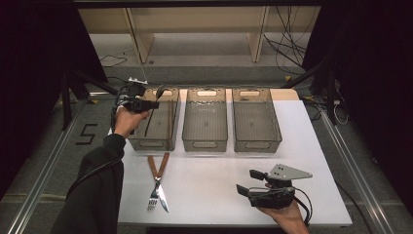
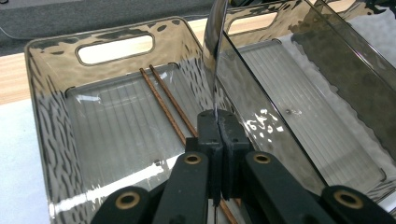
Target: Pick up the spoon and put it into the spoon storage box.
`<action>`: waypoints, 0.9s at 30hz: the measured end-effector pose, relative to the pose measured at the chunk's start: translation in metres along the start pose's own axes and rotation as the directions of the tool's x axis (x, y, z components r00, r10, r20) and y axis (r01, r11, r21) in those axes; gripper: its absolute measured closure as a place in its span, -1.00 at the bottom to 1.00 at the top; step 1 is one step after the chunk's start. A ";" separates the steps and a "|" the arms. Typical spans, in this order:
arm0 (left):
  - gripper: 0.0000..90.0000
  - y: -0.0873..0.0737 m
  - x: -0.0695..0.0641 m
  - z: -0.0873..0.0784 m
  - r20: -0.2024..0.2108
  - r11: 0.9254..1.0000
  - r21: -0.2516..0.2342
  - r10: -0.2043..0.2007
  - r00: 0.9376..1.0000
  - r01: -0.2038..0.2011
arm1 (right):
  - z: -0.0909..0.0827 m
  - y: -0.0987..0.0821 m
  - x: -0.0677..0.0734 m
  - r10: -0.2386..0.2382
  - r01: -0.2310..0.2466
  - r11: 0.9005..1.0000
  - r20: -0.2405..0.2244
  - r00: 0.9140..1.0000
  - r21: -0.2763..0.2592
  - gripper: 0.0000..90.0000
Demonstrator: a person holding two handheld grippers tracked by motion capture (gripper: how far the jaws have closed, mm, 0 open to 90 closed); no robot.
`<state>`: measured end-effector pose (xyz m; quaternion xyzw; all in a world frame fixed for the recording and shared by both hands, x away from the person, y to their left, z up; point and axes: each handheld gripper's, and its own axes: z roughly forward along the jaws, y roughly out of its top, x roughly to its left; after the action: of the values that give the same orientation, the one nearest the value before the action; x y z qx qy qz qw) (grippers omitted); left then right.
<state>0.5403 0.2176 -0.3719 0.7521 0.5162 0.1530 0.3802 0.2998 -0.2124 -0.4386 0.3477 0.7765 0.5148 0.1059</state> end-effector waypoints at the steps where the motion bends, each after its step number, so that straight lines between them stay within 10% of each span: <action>1: 0.98 0.001 -0.002 0.000 0.003 1.000 0.001 0.002 1.000 -0.002 | 0.000 0.000 0.000 0.002 -0.002 1.000 0.000 1.000 0.001 -0.39; 27: 0.98 0.046 -0.093 0.051 0.100 0.997 0.058 0.050 0.994 -0.056 | -0.002 0.000 -0.001 0.000 0.000 1.000 -0.006 1.000 -0.002 -0.41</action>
<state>0.5632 0.1054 -0.3574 0.7833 0.4809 0.1100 0.3782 0.2993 -0.2140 -0.4384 0.3459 0.7763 0.5166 0.1041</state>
